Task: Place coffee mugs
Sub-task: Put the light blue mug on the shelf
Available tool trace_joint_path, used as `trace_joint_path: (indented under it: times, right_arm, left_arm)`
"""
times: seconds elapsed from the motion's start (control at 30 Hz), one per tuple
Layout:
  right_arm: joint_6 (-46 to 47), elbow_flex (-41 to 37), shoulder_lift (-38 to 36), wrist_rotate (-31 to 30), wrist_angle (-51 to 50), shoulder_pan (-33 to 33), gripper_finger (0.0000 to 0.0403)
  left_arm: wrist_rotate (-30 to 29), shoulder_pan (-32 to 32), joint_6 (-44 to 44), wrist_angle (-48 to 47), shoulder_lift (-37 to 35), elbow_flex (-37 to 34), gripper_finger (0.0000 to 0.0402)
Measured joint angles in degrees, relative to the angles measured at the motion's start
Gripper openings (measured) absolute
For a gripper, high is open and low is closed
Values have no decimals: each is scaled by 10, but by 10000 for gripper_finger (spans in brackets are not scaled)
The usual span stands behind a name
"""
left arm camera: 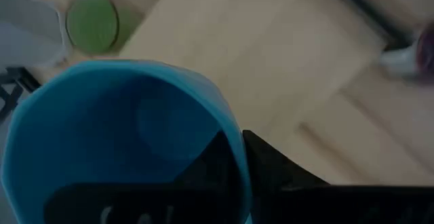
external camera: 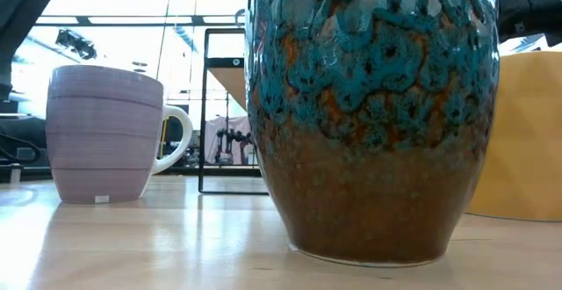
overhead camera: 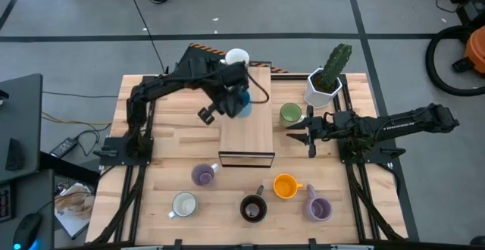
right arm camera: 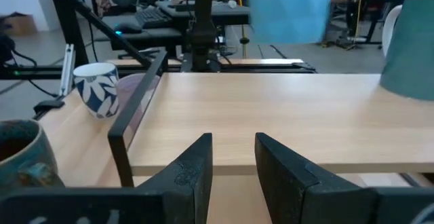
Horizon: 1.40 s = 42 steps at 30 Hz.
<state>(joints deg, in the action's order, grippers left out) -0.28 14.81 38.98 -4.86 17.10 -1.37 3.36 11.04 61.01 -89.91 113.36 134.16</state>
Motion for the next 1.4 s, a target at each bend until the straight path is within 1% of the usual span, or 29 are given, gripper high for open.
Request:
trace_joint_path:
  times: [0.17,0.27,0.4,0.5,0.6,0.77,0.9,1.07,1.3,1.4]
  right_arm:
    - [29,-6,4,0,5,0,117]
    - [29,-18,8,-2,15,0,117]
    - [28,-19,8,-26,22,0,117]
    - [31,-19,8,-41,34,0,117]
    - [36,-18,8,-42,35,0,117]
    - [41,-18,8,-42,43,0,117]
    - [36,-18,8,-42,43,-1,117]
    - [31,-18,8,-42,43,-1,117]
    - [17,-18,8,-43,52,-1,117]
    - [16,-18,8,-43,52,-1,117]
  left_arm:
    - [7,42,44,-1,0,-29,30]
    - [5,61,76,-1,1,-42,30]
    - [5,85,116,0,1,-44,30]
    - [11,102,122,13,3,-45,30]
    - [10,116,115,19,3,-45,30]
    - [-3,119,109,18,8,-67,30]
    - [-10,118,131,23,8,-100,30]
    - [-16,121,142,59,6,-130,30]
    - [-17,126,142,66,5,-135,31]
    - [-17,128,126,72,6,-136,44]
